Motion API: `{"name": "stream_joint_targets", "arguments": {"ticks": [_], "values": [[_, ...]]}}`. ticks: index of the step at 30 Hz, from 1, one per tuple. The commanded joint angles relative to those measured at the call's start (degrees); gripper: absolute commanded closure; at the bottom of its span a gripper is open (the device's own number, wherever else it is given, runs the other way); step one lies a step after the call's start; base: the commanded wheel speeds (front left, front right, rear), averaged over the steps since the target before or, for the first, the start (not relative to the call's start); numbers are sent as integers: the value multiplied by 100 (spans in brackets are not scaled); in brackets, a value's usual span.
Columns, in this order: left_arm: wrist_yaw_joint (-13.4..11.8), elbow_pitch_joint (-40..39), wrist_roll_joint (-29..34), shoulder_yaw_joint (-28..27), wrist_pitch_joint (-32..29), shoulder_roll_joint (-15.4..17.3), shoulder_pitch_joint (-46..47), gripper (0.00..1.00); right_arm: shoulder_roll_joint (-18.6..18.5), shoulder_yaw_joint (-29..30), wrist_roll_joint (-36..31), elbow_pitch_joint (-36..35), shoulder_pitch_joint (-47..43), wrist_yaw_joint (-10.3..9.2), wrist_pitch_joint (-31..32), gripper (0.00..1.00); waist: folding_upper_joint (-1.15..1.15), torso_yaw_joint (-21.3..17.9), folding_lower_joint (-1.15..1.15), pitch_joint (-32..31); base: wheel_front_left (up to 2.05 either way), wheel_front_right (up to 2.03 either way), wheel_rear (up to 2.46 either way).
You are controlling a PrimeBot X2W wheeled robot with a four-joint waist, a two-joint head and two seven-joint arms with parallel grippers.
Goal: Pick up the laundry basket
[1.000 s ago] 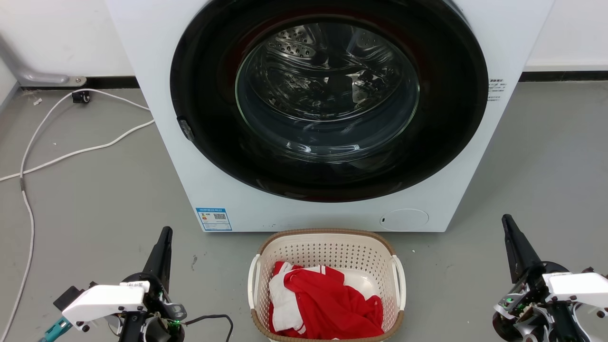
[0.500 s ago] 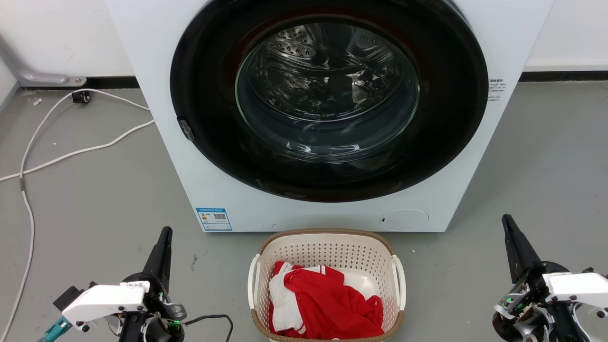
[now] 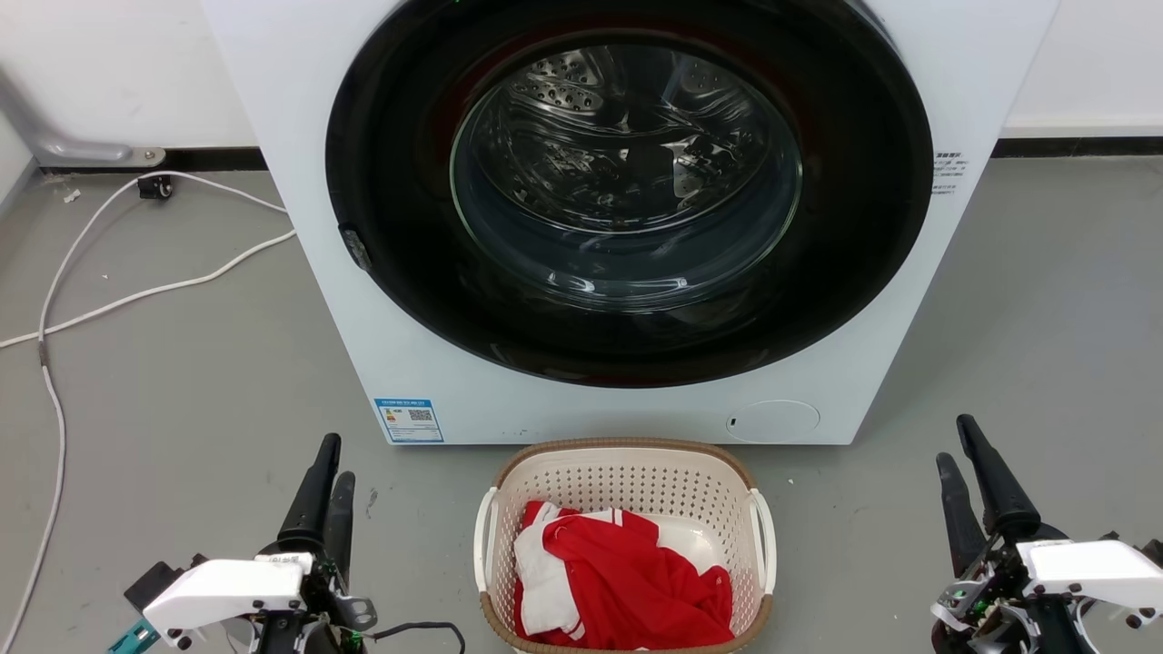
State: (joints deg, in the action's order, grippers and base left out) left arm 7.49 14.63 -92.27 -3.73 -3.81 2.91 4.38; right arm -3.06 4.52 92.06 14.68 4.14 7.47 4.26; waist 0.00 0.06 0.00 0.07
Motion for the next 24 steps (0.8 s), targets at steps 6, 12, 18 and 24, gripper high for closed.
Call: {"name": "stream_joint_targets", "arguments": {"ticks": [6, 12, 18, 24], "values": [[0, -244, 634, 151, 200, 31, 188, 0, -106, -195, -443, -132, 91, 1, -233, 0, 0, 9, 0, -10, 0, 0, 0], [0, -351, 1584, 174, 347, 26, 203, 0, -99, -144, -1484, -195, 111, 2, -386, 0, 0, 15, 0, -21, 0, 0, 0], [-33, -444, 2339, 231, 485, 21, 201, 0, -38, -104, -2634, -315, 65, 2, -524, 0, 0, 26, 0, -32, 0, 0, 0], [-93, -455, 3045, 352, 617, 19, 216, 0, -12, -109, -3594, -355, 13, 2, -655, 0, 0, 33, 0, -42, 0, 0, 0]]}}
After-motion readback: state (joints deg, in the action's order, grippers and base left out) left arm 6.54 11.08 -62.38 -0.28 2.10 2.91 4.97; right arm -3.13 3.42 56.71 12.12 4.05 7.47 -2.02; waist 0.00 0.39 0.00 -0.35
